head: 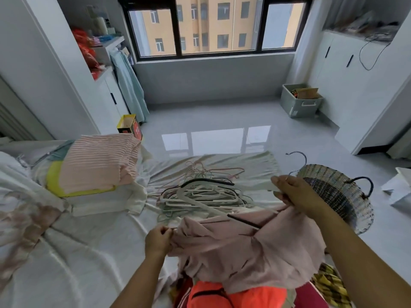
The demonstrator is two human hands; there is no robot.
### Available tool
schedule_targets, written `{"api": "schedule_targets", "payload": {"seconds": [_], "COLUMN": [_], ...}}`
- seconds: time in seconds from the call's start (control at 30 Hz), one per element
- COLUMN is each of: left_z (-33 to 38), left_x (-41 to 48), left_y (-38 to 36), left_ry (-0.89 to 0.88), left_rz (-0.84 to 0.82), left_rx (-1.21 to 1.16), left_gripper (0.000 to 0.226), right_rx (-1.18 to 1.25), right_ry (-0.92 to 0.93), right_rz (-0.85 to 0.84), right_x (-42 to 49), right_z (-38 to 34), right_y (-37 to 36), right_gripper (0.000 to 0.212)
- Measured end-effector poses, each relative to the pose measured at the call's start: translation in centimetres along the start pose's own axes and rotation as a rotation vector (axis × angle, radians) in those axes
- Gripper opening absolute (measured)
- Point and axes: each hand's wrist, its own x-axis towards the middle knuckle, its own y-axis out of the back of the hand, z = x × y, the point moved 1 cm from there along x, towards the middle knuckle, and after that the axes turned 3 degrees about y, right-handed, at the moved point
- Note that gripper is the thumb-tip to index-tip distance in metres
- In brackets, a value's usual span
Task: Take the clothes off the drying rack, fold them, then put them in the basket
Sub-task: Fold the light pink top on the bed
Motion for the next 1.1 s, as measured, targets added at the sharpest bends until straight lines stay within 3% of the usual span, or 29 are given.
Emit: {"api": "schedule_targets", "payload": {"seconds": [0.07, 0.23, 0.3, 0.4, 0.47, 0.53, 0.6, 0.67, 0.77, 0.8, 0.87, 0.9, 1.0, 1.03, 1.1], "left_z": [1.0, 4.8, 5.4, 5.9, 7.0, 8.0, 8.4, 7.0, 3.9, 2.8, 1.2, 0.5, -1.3, -1.7, -2.0], "left_x": [-1.0, -6.5, -7.7, -6.9, -6.0, -4.6, -2.8, -0.7, 1.5, 1.9, 3.1, 3.9, 7.3, 8.6, 11.0], "left_y": [-0.6, -6.2, -7.8, -6.6, -3.4, 0.1, 2.9, 4.2, 4.9, 4.9, 5.2, 5.5, 6.5, 6.9, 6.9], "left_ry": [-0.078, -0.31, -0.33, -0.371, -0.511, -0.764, -0.903, -0.851, -0.604, -0.553, -0.51, -0.475, -0.353, -0.334, -0.338], "left_rz": [-0.042, -0.547, -0.619, -0.405, -0.067, 0.282, 0.465, 0.376, -0.018, -0.068, -0.073, -0.075, -0.083, -0.081, -0.1], "left_rx": [0.057, -0.053, -0.045, -0.135, -0.205, -0.118, 0.143, 0.375, 0.32, 0.308, 0.281, 0.241, 0.156, 0.152, 0.137], "left_gripper": [0.017, 0.02, 0.032, 0.035, 0.039, 0.046, 0.056, 0.06, 0.069, 0.069, 0.056, 0.047, 0.04, 0.039, 0.033], "right_rx": [0.025, 0.2, 0.301, 0.338, 0.207, -0.044, -0.287, -0.358, -0.23, -0.188, -0.215, -0.314, -0.818, -0.861, -0.678], "right_ry": [0.001, 0.103, 0.145, 0.191, 0.206, 0.208, 0.212, 0.204, 0.158, 0.138, 0.102, 0.086, 0.035, -0.015, -0.131], "right_rz": [0.024, 0.142, 0.129, 0.084, 0.013, -0.079, -0.198, -0.308, -0.388, -0.419, -0.494, -0.516, -0.463, -0.426, -0.375], "right_x": [0.4, 2.2, 2.9, 3.9, 4.4, 5.0, 5.5, 5.7, 6.0, 6.2, 6.8, 7.3, 9.2, 9.6, 10.3], "right_z": [0.2, -0.1, -1.4, -2.7, -2.8, -1.9, -0.3, 1.1, 2.2, 2.6, 3.6, 4.6, 8.2, 9.2, 11.0], "right_y": [0.0, -2.6, -4.3, -6.2, -7.1, -8.4, -10.1, -11.9, -14.1, -14.6, -14.9, -14.4, -10.5, -9.0, -7.4], "right_gripper": [0.031, 0.028, 0.025, 0.024, 0.025, 0.029, 0.031, 0.03, 0.021, 0.016, 0.003, 0.008, 0.016, 0.02, 0.019]}}
